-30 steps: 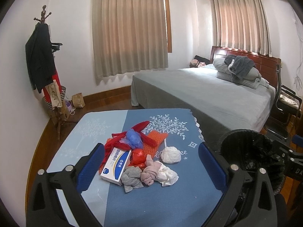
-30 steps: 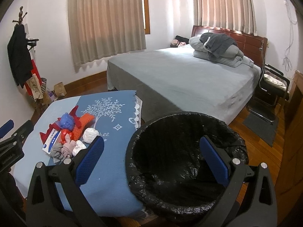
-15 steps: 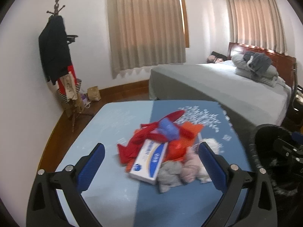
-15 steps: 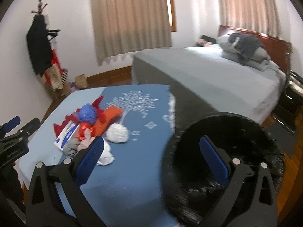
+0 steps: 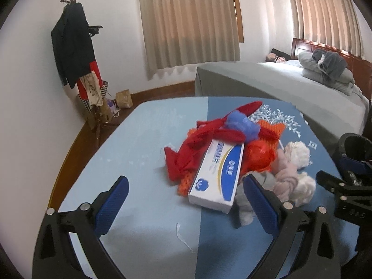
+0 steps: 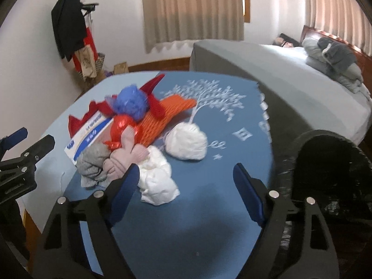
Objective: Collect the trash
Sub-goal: 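Grasp the white crumpled tissue with the right tool while the left tool grasps the pink sock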
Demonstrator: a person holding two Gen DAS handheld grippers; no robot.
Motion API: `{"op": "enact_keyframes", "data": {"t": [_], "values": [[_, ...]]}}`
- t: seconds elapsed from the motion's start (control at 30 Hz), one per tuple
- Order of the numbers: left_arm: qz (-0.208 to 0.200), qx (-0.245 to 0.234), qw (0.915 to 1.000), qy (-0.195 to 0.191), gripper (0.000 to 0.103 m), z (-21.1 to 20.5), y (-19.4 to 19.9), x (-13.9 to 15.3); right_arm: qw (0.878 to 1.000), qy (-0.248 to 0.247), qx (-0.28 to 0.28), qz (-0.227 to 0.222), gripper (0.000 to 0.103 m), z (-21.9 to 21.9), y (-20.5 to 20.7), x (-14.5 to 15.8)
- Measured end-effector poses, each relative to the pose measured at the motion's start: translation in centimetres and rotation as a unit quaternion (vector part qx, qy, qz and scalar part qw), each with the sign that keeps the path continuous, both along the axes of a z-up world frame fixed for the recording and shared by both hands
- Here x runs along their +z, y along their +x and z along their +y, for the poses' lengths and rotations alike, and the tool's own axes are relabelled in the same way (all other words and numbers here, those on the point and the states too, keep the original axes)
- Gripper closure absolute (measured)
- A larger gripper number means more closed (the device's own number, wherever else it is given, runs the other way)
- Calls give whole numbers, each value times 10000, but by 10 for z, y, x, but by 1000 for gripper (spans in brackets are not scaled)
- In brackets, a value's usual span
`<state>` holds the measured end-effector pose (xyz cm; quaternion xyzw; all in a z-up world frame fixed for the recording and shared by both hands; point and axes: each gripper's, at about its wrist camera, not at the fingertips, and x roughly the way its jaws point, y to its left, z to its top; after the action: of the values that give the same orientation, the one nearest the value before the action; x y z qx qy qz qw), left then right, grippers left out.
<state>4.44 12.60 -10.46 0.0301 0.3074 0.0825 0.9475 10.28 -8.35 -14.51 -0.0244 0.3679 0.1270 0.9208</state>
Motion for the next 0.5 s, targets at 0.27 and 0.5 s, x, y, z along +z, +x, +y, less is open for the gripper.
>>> {"op": "enact_keyframes", "data": {"t": [0.27, 0.5], "values": [[83, -55, 9999, -72, 6, 1, 3, -10, 9994, 16, 226, 251, 40, 12, 10, -19], [93, -158, 9998, -112, 7, -6, 7, -11, 9968, 373, 528, 462, 55, 14, 8, -18]]}}
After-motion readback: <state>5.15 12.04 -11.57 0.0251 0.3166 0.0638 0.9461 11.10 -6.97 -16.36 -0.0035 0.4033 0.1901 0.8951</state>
